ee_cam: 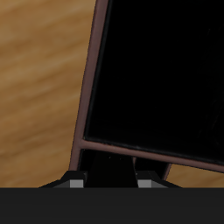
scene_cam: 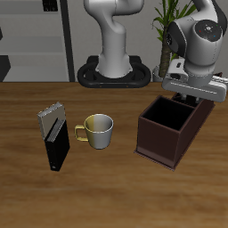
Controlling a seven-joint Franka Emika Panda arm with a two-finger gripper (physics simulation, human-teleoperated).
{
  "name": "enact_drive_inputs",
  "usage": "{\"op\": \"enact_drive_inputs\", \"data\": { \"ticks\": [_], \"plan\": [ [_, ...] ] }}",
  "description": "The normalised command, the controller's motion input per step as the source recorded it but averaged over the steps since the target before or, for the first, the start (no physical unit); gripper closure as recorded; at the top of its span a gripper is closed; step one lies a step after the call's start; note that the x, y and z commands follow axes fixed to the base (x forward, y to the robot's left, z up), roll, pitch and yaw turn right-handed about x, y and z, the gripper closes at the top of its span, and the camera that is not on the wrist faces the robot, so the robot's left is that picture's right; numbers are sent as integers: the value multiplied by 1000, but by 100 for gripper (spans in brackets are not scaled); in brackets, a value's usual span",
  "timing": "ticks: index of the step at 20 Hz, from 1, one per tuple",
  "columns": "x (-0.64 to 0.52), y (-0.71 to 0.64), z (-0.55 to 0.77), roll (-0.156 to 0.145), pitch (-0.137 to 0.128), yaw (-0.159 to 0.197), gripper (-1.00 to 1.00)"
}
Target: Place the left black book into the left desk caddy's back compartment
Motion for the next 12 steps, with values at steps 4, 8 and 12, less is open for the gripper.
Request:
{"op": "enact_drive_inputs", "data": {
  "ticks": [4, 8, 12],
  "plan": [
    [69, 9, -126, 4, 23, -7, 100],
    [55, -32, -54, 46, 10, -11, -100],
    [17, -79, 34, -17, 1, -20, -100]
  ]
}}
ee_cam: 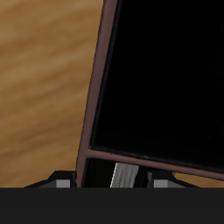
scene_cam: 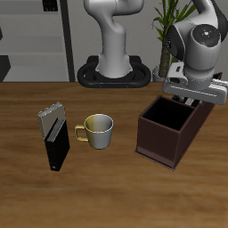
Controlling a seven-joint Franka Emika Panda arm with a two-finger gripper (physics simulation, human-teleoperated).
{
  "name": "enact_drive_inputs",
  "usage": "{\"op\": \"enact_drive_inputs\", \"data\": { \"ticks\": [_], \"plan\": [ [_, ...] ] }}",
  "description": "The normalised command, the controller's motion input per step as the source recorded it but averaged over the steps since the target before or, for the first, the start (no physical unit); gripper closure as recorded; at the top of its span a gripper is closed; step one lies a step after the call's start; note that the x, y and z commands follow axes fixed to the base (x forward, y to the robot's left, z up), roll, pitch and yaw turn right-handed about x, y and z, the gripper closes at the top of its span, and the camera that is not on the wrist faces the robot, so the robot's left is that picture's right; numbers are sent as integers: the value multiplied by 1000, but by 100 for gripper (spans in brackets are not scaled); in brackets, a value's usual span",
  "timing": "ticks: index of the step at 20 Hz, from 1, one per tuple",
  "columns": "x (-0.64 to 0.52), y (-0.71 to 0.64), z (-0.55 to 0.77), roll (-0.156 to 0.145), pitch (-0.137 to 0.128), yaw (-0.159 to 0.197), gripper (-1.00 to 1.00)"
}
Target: Place the left black book into the left desk caddy's back compartment
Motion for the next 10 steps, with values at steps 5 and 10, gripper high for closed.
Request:
{"op": "enact_drive_inputs", "data": {
  "ticks": [5, 10],
  "plan": [
    [-9, -81, 98, -16, -13, -1, -100],
    [-22, -85, 115, -12, -15, -6, -100]
  ]
}}
